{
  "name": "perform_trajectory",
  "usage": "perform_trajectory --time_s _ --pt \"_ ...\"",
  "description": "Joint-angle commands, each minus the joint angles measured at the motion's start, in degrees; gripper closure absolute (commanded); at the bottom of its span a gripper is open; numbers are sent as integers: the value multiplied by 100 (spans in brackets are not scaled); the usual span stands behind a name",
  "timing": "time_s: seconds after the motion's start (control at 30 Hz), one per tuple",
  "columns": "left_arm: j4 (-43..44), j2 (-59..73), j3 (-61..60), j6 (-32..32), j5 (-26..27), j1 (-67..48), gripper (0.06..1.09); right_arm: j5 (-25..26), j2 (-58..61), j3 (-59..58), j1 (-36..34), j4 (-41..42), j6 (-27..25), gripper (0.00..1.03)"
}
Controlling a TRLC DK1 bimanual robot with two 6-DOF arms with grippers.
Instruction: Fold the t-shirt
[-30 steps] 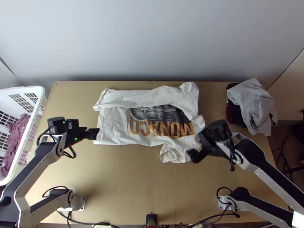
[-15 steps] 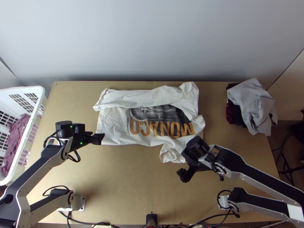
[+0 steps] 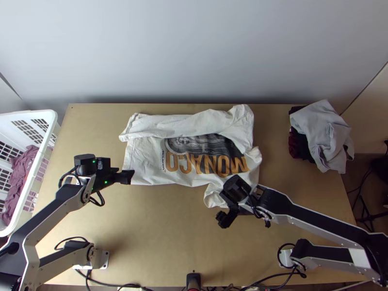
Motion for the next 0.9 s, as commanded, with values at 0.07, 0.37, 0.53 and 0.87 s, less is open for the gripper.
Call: perform_trajectory --time_s 0.07,0.37,0.53,0.87 --pt "49 -26 -4 43 -148 -172 11 624 296 -210 -195 306 -64 10" --pt "58 27 -39 140 -157 -163 11 764 401 -122 -230 614 -258 95" --pt "67 53 -66 149 -148 -163 11 764 392 -52 -238 658 -275 100" --pt "-162 -158 -224 70 -148 -163 11 773 348 -8 -247 666 -275 100"
